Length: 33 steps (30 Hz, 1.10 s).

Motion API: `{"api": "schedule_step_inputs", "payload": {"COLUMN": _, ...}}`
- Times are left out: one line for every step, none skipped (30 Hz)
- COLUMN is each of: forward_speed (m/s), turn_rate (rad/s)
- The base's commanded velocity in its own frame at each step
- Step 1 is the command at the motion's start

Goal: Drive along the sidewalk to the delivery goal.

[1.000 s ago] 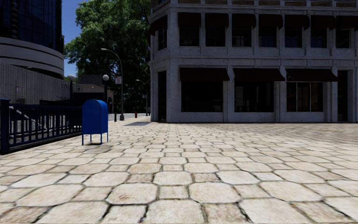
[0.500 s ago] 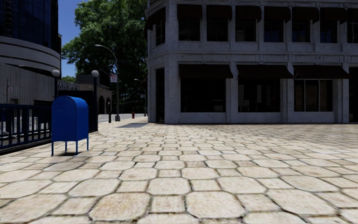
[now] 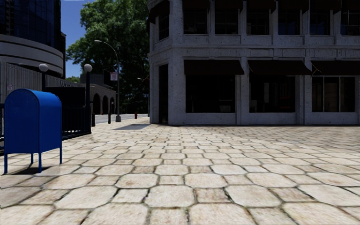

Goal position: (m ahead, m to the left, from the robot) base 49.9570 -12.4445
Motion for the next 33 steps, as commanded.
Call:
{"api": "schedule_step_inputs", "payload": {"forward_speed": 2.00, "turn_rate": 0.25}}
{"api": "schedule_step_inputs", "payload": {"forward_speed": 2.00, "turn_rate": 0.26}}
{"api": "schedule_step_inputs", "payload": {"forward_speed": 2.00, "turn_rate": 0.34}}
{"api": "schedule_step_inputs", "payload": {"forward_speed": 2.00, "turn_rate": 0.38}}
{"api": "schedule_step_inputs", "payload": {"forward_speed": 2.00, "turn_rate": 0.39}}
{"api": "schedule_step_inputs", "payload": {"forward_speed": 2.00, "turn_rate": 0.39}}
{"api": "schedule_step_inputs", "payload": {"forward_speed": 2.00, "turn_rate": 0.39}}
{"api": "schedule_step_inputs", "payload": {"forward_speed": 2.00, "turn_rate": 0.39}}
{"api": "schedule_step_inputs", "payload": {"forward_speed": 2.00, "turn_rate": 0.39}}
{"api": "schedule_step_inputs", "payload": {"forward_speed": 2.00, "turn_rate": 0.39}}
{"api": "schedule_step_inputs", "payload": {"forward_speed": 2.00, "turn_rate": 0.39}}
{"api": "schedule_step_inputs", "payload": {"forward_speed": 2.00, "turn_rate": 0.39}}
{"api": "schedule_step_inputs", "payload": {"forward_speed": 2.00, "turn_rate": 0.39}}
{"api": "schedule_step_inputs", "payload": {"forward_speed": 2.00, "turn_rate": 0.39}}
{"api": "schedule_step_inputs", "payload": {"forward_speed": 2.00, "turn_rate": 0.39}}
{"api": "schedule_step_inputs", "payload": {"forward_speed": 2.00, "turn_rate": 0.39}}
{"api": "schedule_step_inputs", "payload": {"forward_speed": 2.00, "turn_rate": 0.39}}
{"api": "schedule_step_inputs", "payload": {"forward_speed": 2.00, "turn_rate": 0.39}}
{"api": "schedule_step_inputs", "payload": {"forward_speed": 2.00, "turn_rate": 0.39}}
{"api": "schedule_step_inputs", "payload": {"forward_speed": 2.00, "turn_rate": 0.39}}
{"api": "schedule_step_inputs", "payload": {"forward_speed": 2.00, "turn_rate": 0.39}}
{"api": "schedule_step_inputs", "payload": {"forward_speed": 2.00, "turn_rate": 0.39}}
{"api": "schedule_step_inputs", "payload": {"forward_speed": 2.00, "turn_rate": 0.39}}
{"api": "schedule_step_inputs", "payload": {"forward_speed": 2.00, "turn_rate": 0.39}}
{"api": "schedule_step_inputs", "payload": {"forward_speed": 2.00, "turn_rate": 0.39}}
{"api": "schedule_step_inputs", "payload": {"forward_speed": 2.00, "turn_rate": 0.39}}
{"api": "schedule_step_inputs", "payload": {"forward_speed": 2.00, "turn_rate": 0.39}}
{"api": "schedule_step_inputs", "payload": {"forward_speed": 2.00, "turn_rate": 0.39}}
{"api": "schedule_step_inputs", "payload": {"forward_speed": 2.00, "turn_rate": 0.39}}
{"api": "schedule_step_inputs", "payload": {"forward_speed": 2.00, "turn_rate": 0.39}}
{"api": "schedule_step_inputs", "payload": {"forward_speed": 2.00, "turn_rate": 0.39}}
{"api": "schedule_step_inputs", "payload": {"forward_speed": 2.00, "turn_rate": 0.39}}
{"api": "schedule_step_inputs", "payload": {"forward_speed": 2.00, "turn_rate": 0.39}}
